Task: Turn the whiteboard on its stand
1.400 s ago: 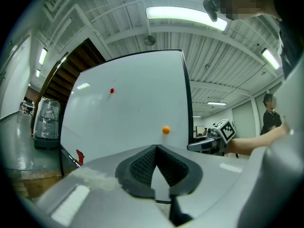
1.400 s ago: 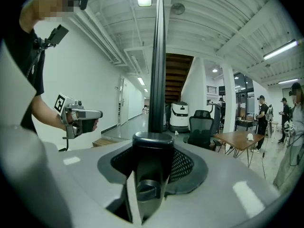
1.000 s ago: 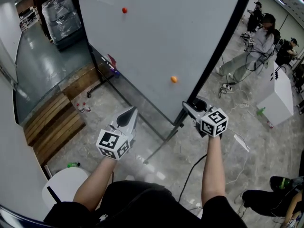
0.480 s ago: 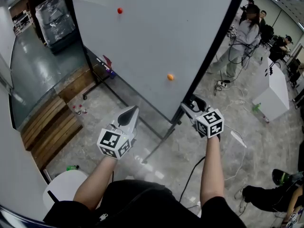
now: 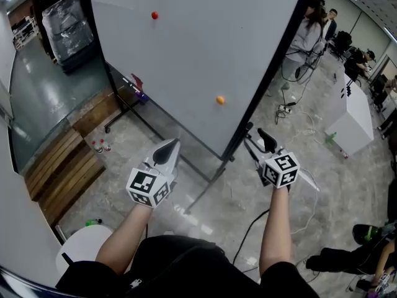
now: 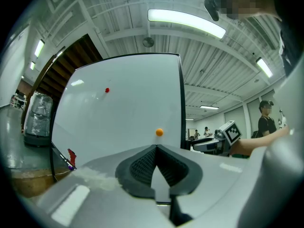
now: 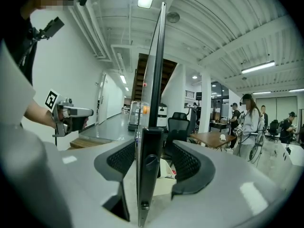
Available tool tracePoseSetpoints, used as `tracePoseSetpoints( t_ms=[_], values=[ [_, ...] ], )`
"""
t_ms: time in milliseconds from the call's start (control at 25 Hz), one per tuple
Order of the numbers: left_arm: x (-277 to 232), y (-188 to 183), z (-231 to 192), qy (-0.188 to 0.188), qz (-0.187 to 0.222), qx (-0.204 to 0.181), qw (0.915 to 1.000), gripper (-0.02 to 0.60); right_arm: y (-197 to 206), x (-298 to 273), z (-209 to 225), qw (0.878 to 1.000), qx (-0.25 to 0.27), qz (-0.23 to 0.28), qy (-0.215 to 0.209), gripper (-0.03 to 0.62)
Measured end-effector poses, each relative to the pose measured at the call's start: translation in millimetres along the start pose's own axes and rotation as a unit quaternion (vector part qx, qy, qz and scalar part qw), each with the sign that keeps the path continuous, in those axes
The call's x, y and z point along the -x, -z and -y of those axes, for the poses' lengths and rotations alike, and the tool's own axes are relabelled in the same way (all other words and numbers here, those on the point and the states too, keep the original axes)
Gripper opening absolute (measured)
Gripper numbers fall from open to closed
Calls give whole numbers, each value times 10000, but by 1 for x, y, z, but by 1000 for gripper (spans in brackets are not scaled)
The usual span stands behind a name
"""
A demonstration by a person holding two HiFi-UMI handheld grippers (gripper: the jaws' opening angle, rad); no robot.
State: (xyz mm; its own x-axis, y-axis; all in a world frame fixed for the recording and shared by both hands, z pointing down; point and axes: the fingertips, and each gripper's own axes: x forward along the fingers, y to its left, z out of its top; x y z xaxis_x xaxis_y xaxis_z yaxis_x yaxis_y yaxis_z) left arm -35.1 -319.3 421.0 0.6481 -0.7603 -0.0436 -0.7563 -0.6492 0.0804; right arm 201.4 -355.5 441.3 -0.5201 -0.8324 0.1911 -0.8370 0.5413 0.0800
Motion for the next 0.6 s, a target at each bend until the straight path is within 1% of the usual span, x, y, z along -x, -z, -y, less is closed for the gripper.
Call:
tracePoseSetpoints(
  t_ms=[200,320,360,400,440,520,600],
  values=[
    [-1,-4,9,125,39,-10,9999,3,-11,12,-11,9998,59,149,71,242],
    [1,-5,13,177,56,-10,9998,3,-21,19,-20,9993,45,351,119,234],
    [2,-5,13,187,64,-5,9998,3,-26,23,-24,9988,8,474,146,193],
    [3,-5,14,194,73,1,9998,3,-32,26,-30,9979,-49,619,172,131],
    [4,-5,15,199,81,7,9998,3,-39,28,-37,9968,-120,767,180,89],
    [6,-6,16,202,88,19,9998,3,-49,29,-54,9946,-264,997,136,59],
    [8,-6,17,204,86,35,9997,3,-52,27,-72,9934,-328,1100,69,34]
  ],
)
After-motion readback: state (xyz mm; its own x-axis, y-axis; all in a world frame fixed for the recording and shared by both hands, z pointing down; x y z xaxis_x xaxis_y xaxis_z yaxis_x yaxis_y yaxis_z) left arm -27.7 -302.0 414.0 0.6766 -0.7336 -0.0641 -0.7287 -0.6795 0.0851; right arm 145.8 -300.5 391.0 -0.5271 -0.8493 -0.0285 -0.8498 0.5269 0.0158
